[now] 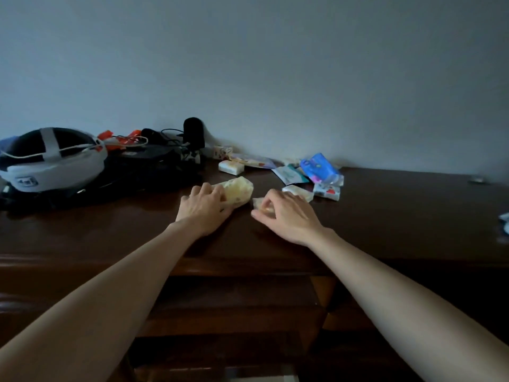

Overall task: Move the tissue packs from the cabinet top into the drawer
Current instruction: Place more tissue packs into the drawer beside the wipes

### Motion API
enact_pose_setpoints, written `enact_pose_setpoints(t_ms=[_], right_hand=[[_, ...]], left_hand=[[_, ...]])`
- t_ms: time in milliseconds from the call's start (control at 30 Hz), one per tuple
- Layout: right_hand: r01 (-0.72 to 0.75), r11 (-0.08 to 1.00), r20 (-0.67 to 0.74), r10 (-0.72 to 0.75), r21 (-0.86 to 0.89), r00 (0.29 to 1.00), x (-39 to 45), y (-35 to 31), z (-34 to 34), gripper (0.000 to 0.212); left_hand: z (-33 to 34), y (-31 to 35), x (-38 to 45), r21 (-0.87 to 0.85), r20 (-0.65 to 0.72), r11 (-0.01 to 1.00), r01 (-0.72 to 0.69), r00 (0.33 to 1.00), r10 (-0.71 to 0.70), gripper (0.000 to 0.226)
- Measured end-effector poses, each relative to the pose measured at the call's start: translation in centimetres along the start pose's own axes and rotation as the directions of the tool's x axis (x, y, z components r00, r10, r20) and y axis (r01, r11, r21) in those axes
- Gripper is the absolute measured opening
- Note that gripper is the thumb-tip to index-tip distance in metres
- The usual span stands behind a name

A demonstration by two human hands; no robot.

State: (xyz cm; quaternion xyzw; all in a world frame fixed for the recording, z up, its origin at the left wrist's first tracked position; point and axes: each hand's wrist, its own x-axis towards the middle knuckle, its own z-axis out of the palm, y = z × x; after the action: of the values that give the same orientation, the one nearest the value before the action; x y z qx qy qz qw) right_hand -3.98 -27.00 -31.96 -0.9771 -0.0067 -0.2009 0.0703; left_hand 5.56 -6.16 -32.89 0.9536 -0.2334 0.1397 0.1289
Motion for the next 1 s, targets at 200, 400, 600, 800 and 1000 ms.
enact_pose_setpoints(t_ms=[200,400,600,800,1000], right_hand=[[-0.433,0.889,-0.080,0.426,-0.149,0.901,6.3,9.1,-2.1,0.047],[-0.552,0.779,0.125,0.605,-0.298,0.787,8.4,13.4,1.0,0.062],[-0.497,0.839,-0.022,0.505,-0.221,0.863,8.3,12.2,0.7,0.058],[-0.092,0.993,-0.443,0.118,0.080,0.889,4.1,4.6,-3.5,0.042],[0.192,0.917,-0.493,0.006,0.350,0.870,-5.8,-5.1,-3.3,0.050]], left_hand=[[1.6,0.9,2.5,0.062,-0.056,0.998,0.005,0.998,-0.002,0.057],[2.8,1.6,4.4,0.076,-0.125,0.997,0.017,0.992,-0.008,0.053],[2.3,1.9,3.9,-0.031,-0.174,0.999,-0.025,0.985,0.019,0.040],[-0.8,2.4,0.1,-0.161,-0.377,0.982,-0.095,0.926,0.028,0.030],[-4.1,2.8,-9.7,-0.496,-0.595,0.867,-0.037,0.742,-0.309,0.027]])
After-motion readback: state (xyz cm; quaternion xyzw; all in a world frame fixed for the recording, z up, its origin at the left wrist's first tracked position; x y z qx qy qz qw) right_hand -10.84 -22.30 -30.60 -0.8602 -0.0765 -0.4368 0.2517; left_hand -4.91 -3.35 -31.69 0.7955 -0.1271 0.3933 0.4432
